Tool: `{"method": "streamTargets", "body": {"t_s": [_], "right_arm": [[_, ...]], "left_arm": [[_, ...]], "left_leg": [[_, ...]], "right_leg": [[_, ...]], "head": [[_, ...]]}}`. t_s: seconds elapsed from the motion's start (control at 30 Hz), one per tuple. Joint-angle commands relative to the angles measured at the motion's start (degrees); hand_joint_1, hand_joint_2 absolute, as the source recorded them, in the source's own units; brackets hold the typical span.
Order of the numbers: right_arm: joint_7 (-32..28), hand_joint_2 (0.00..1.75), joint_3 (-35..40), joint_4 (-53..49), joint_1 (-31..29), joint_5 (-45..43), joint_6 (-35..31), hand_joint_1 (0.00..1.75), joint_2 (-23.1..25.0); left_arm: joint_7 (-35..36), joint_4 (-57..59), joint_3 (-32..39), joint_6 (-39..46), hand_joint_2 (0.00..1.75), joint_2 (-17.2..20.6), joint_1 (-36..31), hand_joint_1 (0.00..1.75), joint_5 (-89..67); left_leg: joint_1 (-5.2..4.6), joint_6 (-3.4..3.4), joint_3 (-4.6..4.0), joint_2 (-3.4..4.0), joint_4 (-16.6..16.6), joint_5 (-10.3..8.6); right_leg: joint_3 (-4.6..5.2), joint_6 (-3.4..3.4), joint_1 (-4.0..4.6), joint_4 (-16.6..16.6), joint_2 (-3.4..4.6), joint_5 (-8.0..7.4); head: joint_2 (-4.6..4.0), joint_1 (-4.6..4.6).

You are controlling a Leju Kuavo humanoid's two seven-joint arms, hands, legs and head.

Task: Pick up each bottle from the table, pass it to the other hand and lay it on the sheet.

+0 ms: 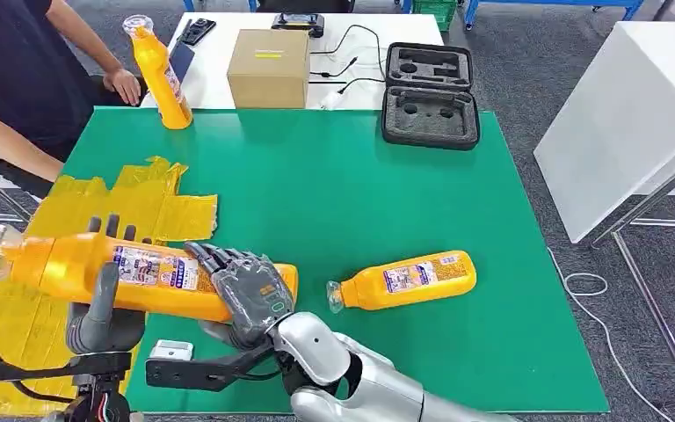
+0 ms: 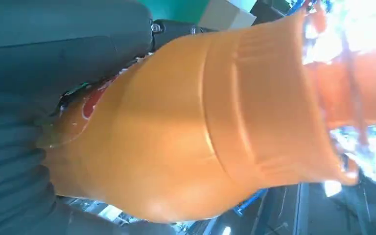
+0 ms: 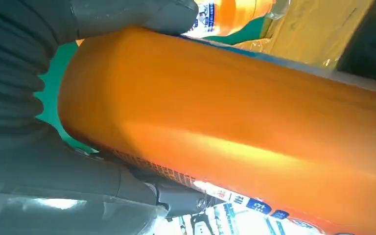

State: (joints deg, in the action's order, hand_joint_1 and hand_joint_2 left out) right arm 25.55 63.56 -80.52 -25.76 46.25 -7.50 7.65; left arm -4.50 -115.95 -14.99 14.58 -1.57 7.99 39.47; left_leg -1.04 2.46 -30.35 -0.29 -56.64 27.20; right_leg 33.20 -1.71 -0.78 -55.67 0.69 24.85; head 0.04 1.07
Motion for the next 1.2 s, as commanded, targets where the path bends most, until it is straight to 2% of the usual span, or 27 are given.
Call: {"method": "streamTargets", "body": {"t_s": [0.03,0.3,0.63,0.67,0.83,0.87,0.9,0.93,1.03,1.1,1.2], "right_arm": [[-0.2,1.75,4.7,3.2,-1.3,-0.3,3.3,1.75,-0.9],[0.2,1.75,5.1,2.8,-3.3,-0.1,3.6,1.75,1.3],[0.5,1.75,5.9,5.9,-3.3,-0.4,3.4,1.75,1.4],[0.7,1.75,5.8,6.1,-3.3,-0.6,3.2,1.75,1.4],[1.5,1.75,5.1,8.0,-3.3,-1.6,1.1,1.75,1.1],[1.3,1.75,5.0,8.1,-3.2,-1.4,0.6,0.00,0.6],[1.1,1.75,4.6,8.6,-2.9,-2.7,1.9,0.00,0.0],[0.3,0.00,4.5,8.7,-2.7,-3.0,2.2,0.00,-0.8],[-0.9,0.00,2.7,9.0,0.0,-2.9,2.5,0.00,-4.7],[-2.3,0.00,-1.3,7.5,4.4,-7.2,5.1,0.00,-8.5],[-3.9,0.00,-7.8,3.5,12.1,-3.5,3.1,0.00,-14.4]], "left_arm": [[-0.2,-2.0,0.1,-0.2,1.75,-2.0,-2.2,1.75,-0.3],[0.5,1.5,-3.3,-0.1,1.75,-2.2,-2.8,1.75,-0.4],[0.2,2.6,-5.0,-0.9,1.75,-1.9,-3.8,1.75,-0.6],[0.4,2.5,-5.0,-1.2,1.75,-1.8,-3.8,1.75,-0.5],[1.8,2.7,-5.7,-2.5,1.75,-2.4,-4.0,1.75,0.8],[1.9,2.5,-5.5,-2.7,1.75,-2.4,-4.1,1.75,1.1],[2.0,2.3,-5.2,-3.3,1.75,-2.1,-4.1,1.75,1.7],[1.8,2.1,-4.5,-3.6,1.75,-2.0,-4.1,1.75,2.1],[-0.4,-0.3,-0.2,-4.7,1.75,-1.4,-2.7,1.75,1.0],[-1.0,-2.6,4.0,-5.5,1.75,-1.5,-1.3,1.75,-2.4],[-1.3,-6.1,10.1,-7.1,1.75,-1.5,2.4,1.75,-3.5]], "left_leg": [[0.12,-0.21,0.19,-0.07,0.0,0.06],[0.09,-0.19,0.14,-0.08,0.0,0.03],[0.18,-0.31,0.37,-0.17,0.1,0.06],[0.08,-0.18,0.18,-0.13,0.1,0.01],[0.09,-0.19,0.21,-0.17,0.1,0.00],[0.19,-0.36,0.44,-0.20,0.1,0.06],[0.13,-0.23,0.27,-0.19,0.1,0.02],[0.14,-0.27,0.33,-0.18,0.1,0.03],[0.13,-0.22,0.34,-0.21,0.2,0.00],[0.11,-0.15,0.25,-0.21,0.1,-0.02],[0.11,-0.13,0.27,-0.30,0.1,-0.01]], "right_leg": [[-0.26,0.08,0.11,0.1,-0.14,0.06],[-0.20,0.07,0.08,0.1,-0.15,0.04],[-0.49,0.12,0.17,0.2,-0.29,0.08],[-0.25,0.07,0.08,0.1,-0.21,0.04],[-0.30,0.07,0.09,0.1,-0.25,0.05],[-0.56,0.14,0.18,0.2,-0.33,0.09],[-0.37,0.09,0.13,0.2,-0.28,0.05],[-0.44,0.10,0.14,0.2,-0.29,0.06],[-0.46,0.07,0.13,0.3,-0.30,0.04],[-0.36,0.05,0.11,0.2,-0.28,0.03],[-0.41,0.04,0.12,0.3,-0.36,0.05]], "head": [[0.00,0.00],[0.00,0.00],[0.00,0.00],[0.00,0.00],[0.00,0.00],[0.00,0.00],[0.00,0.00],[0.00,0.00],[0.00,0.00],[0.00,0.02],[0.00,0.00]]}}
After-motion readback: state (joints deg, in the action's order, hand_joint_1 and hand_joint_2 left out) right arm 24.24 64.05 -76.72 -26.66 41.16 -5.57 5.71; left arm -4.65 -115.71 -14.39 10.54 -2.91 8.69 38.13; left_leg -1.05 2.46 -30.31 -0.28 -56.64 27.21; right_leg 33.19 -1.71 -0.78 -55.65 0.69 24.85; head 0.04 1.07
